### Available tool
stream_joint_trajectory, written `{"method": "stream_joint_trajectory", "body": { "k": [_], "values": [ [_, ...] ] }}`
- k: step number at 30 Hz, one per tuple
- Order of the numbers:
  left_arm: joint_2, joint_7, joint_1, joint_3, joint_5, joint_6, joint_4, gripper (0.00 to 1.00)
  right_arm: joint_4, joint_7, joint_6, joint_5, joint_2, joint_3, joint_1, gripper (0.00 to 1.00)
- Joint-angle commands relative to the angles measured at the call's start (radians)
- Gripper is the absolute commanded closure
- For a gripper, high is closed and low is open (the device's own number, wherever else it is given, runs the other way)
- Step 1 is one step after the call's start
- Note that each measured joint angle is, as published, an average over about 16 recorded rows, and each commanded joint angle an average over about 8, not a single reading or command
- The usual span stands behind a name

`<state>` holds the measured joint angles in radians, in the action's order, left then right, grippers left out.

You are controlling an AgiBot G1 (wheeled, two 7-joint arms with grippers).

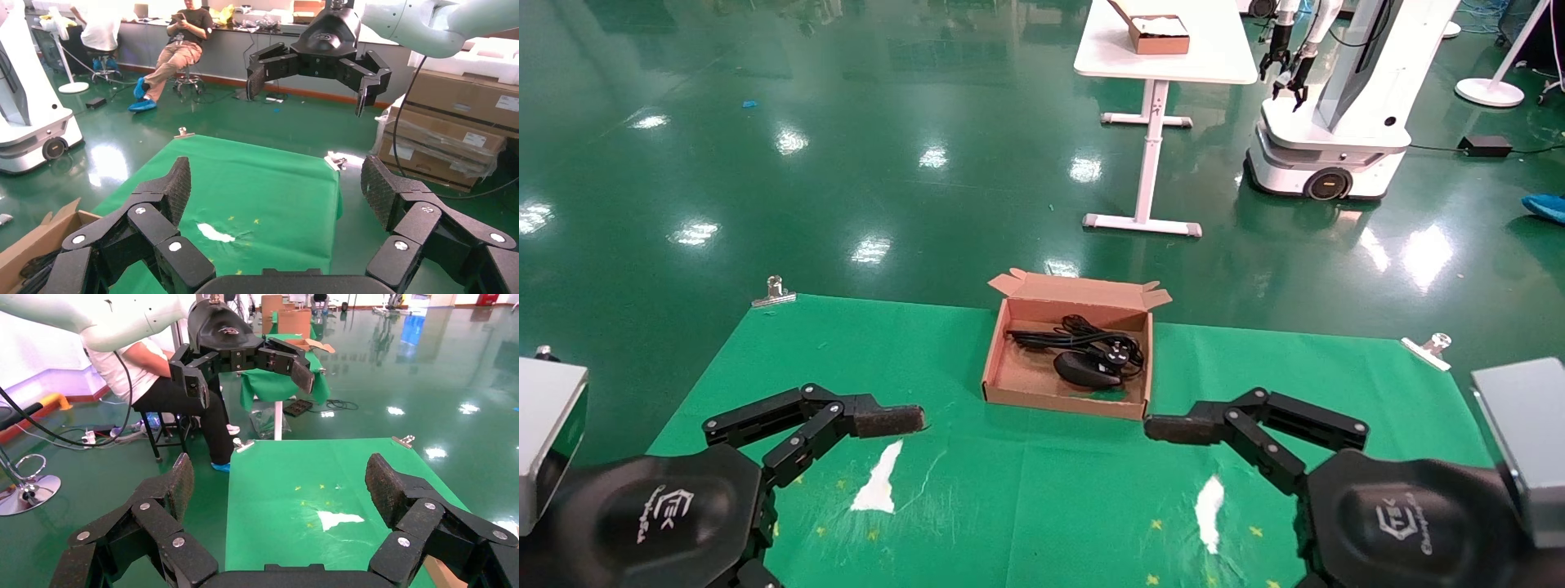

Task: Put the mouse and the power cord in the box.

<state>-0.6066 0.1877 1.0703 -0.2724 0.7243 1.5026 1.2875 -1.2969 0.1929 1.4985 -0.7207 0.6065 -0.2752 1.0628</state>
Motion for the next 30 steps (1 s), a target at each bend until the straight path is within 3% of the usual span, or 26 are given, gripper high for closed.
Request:
{"method": "stream_joint_trajectory", "body": {
  "k": [1, 30],
  "values": [
    [-0.001, 0.000, 0.001, -0.001, 0.001, -0.001, -0.001, 0.00, 0.003, -0.001, -0.001, -0.002, 0.001, -0.001, 0.003, 0.00],
    [-0.004, 0.000, 0.004, -0.006, 0.006, -0.007, -0.004, 0.00, 0.013, -0.006, -0.003, -0.010, 0.005, -0.004, 0.012, 0.00]
  ]
}}
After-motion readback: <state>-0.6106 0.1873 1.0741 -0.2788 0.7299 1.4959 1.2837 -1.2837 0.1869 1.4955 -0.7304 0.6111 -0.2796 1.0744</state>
